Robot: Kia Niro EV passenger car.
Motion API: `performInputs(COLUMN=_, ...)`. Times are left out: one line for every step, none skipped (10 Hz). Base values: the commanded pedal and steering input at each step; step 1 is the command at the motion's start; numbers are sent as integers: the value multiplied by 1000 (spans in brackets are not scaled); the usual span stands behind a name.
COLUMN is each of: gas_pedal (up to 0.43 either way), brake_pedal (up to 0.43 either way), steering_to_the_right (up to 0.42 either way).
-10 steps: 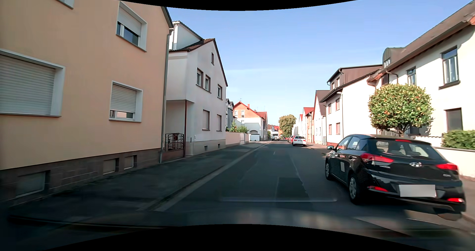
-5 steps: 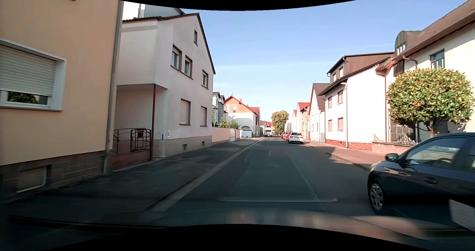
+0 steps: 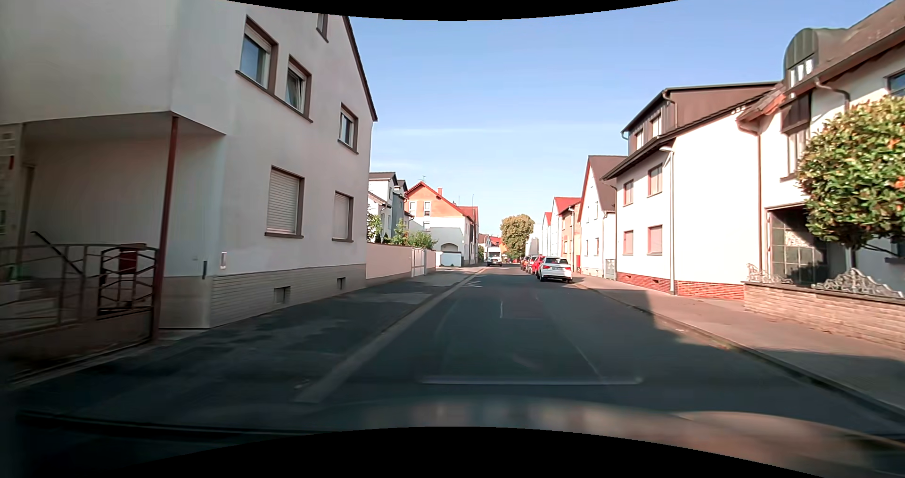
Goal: Follow the waypoints while adhering to traffic rules and regulations
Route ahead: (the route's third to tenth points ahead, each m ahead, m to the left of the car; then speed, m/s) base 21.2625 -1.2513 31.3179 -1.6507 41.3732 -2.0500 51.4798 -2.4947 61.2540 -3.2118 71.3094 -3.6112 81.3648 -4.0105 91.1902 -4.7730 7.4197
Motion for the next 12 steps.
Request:
performInputs(gas_pedal=79, brake_pedal=0, steering_to_the_right=44)
performInputs(gas_pedal=67, brake_pedal=0, steering_to_the_right=44)
performInputs(gas_pedal=67, brake_pedal=0, steering_to_the_right=43)
performInputs(gas_pedal=59, brake_pedal=0, steering_to_the_right=38)
performInputs(gas_pedal=59, brake_pedal=0, steering_to_the_right=34)
performInputs(gas_pedal=59, brake_pedal=0, steering_to_the_right=28)
performInputs(gas_pedal=47, brake_pedal=0, steering_to_the_right=20)
performInputs(gas_pedal=39, brake_pedal=0, steering_to_the_right=14)
performInputs(gas_pedal=20, brake_pedal=0, steering_to_the_right=11)
performInputs(gas_pedal=20, brake_pedal=0, steering_to_the_right=7)
performInputs(gas_pedal=20, brake_pedal=0, steering_to_the_right=4)
performInputs(gas_pedal=8, brake_pedal=0, steering_to_the_right=4)
